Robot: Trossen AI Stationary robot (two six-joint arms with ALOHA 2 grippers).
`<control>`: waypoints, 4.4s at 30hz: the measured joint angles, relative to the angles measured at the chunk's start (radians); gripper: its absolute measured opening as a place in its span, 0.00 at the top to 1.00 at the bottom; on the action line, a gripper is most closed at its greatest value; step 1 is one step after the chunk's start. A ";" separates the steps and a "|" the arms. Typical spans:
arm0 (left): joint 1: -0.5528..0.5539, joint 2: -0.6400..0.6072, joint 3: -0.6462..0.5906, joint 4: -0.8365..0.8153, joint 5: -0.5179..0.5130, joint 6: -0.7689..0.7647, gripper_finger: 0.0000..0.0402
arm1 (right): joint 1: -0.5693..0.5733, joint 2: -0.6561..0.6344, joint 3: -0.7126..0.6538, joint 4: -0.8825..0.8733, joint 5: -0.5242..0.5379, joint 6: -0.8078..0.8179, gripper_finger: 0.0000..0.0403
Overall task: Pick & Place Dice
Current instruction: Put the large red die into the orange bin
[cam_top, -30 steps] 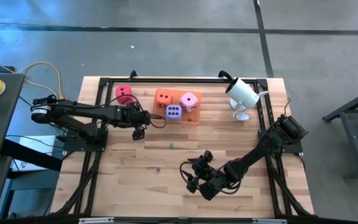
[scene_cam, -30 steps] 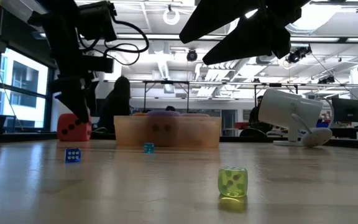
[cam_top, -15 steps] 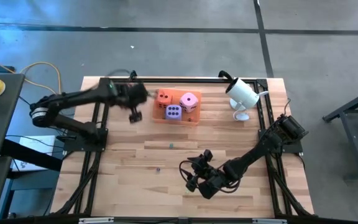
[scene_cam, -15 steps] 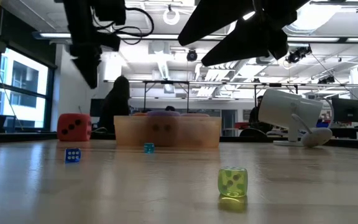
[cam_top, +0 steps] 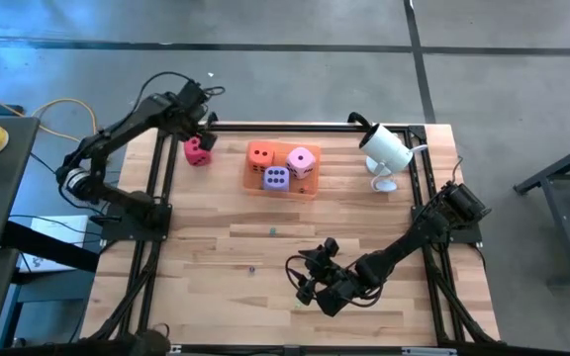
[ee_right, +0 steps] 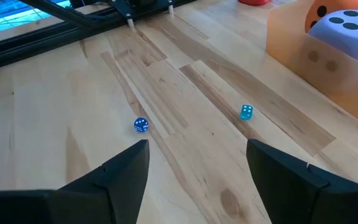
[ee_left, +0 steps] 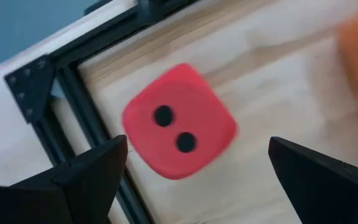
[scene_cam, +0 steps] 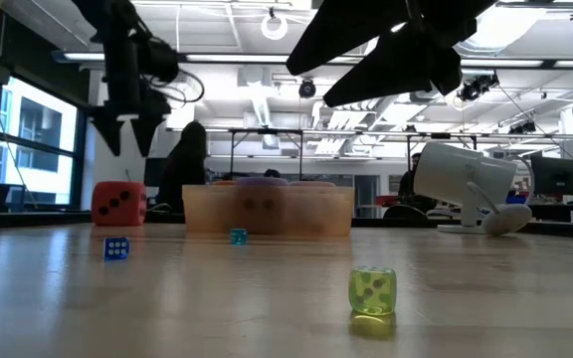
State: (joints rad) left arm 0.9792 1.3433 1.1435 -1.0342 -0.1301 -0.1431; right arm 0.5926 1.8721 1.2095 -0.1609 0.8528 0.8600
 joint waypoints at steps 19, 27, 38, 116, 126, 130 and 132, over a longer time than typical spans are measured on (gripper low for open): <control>0.054 0.140 0.000 0.063 0.027 -0.099 0.05 | 0.000 0.000 0.000 -0.007 0.000 0.000 0.36; 0.058 0.139 0.000 0.065 -0.002 -0.101 0.05 | 0.001 0.000 0.000 -0.007 -0.022 0.006 0.36; 0.060 0.139 0.000 0.046 -0.004 -0.162 0.05 | 0.003 0.000 0.000 -0.006 -0.023 0.011 0.36; 0.105 0.295 -0.111 0.218 0.225 -0.317 0.07 | 0.016 0.000 0.000 -0.007 -0.048 0.053 0.36; 0.112 0.296 -0.115 0.251 0.206 -0.291 0.07 | 0.014 0.000 0.000 -0.008 -0.048 0.053 0.36; 0.112 0.296 -0.119 0.254 0.205 -0.287 0.07 | 0.014 0.000 0.000 -0.008 -0.048 0.053 0.36; 0.112 0.296 -0.122 0.261 0.204 -0.270 0.07 | 0.014 0.000 0.000 -0.008 -0.048 0.053 0.36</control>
State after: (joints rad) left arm 1.0912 1.6394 1.0214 -0.7734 0.0738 -0.4132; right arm 0.6064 1.8721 1.2095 -0.1684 0.8043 0.9127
